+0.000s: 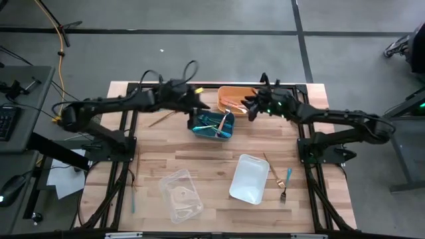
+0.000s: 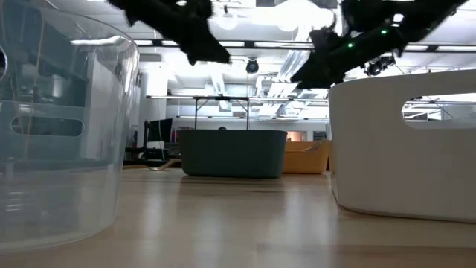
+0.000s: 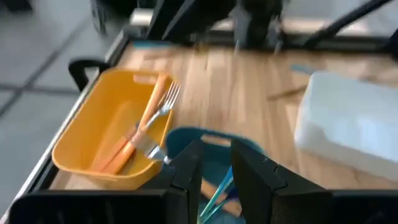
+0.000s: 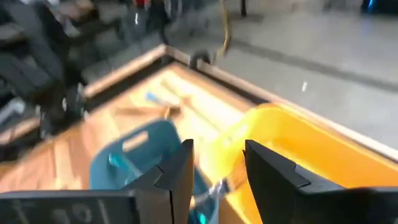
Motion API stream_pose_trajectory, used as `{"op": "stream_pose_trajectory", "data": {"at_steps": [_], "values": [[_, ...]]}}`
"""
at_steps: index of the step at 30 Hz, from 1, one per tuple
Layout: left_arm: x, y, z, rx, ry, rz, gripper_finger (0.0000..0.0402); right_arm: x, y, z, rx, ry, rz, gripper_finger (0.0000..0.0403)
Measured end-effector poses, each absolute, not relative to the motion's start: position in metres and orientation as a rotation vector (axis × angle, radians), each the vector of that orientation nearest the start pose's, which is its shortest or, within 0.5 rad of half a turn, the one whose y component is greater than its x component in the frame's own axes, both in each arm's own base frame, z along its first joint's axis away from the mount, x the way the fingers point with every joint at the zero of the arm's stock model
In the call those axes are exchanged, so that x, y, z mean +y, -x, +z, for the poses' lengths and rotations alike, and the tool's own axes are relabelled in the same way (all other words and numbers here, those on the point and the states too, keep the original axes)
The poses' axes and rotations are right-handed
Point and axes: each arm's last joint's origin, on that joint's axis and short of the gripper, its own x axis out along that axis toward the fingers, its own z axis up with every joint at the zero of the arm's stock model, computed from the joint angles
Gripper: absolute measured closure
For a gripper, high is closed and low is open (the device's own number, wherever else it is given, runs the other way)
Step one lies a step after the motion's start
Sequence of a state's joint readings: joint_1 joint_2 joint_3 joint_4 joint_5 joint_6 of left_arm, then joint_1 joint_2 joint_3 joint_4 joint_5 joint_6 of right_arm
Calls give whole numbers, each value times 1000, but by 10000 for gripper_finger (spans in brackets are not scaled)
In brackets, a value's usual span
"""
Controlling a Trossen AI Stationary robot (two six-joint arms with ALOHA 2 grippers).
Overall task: Sort silverware by color (type)
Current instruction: Put the light orange fork into the yellow bin
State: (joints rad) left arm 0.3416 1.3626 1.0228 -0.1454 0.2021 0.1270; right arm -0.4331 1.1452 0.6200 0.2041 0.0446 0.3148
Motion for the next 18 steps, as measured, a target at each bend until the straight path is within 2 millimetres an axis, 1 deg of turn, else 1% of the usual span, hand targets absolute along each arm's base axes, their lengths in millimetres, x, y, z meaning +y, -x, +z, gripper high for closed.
{"op": "stream_pose_trajectory", "data": {"at_steps": [3, 6, 10, 12, 15, 18], "values": [[85, -262, 279, 326, 27, 124, 323, -121, -231, 244, 344, -425, -465, 265], [75, -241, 262, 211, 68, 128, 323, -138, -240, 236, 432, -486, -444, 265], [64, -219, 243, 103, 94, 117, 323, -159, -256, 229, 454, -537, -479, 265], [62, -212, 239, 52, 87, 116, 323, -169, -262, 228, 456, -574, -490, 265], [60, -207, 238, 2, 79, 117, 323, -181, -267, 231, 466, -614, -490, 265], [60, -205, 241, -14, 75, 116, 323, -187, -270, 233, 495, -635, -485, 265]]}}
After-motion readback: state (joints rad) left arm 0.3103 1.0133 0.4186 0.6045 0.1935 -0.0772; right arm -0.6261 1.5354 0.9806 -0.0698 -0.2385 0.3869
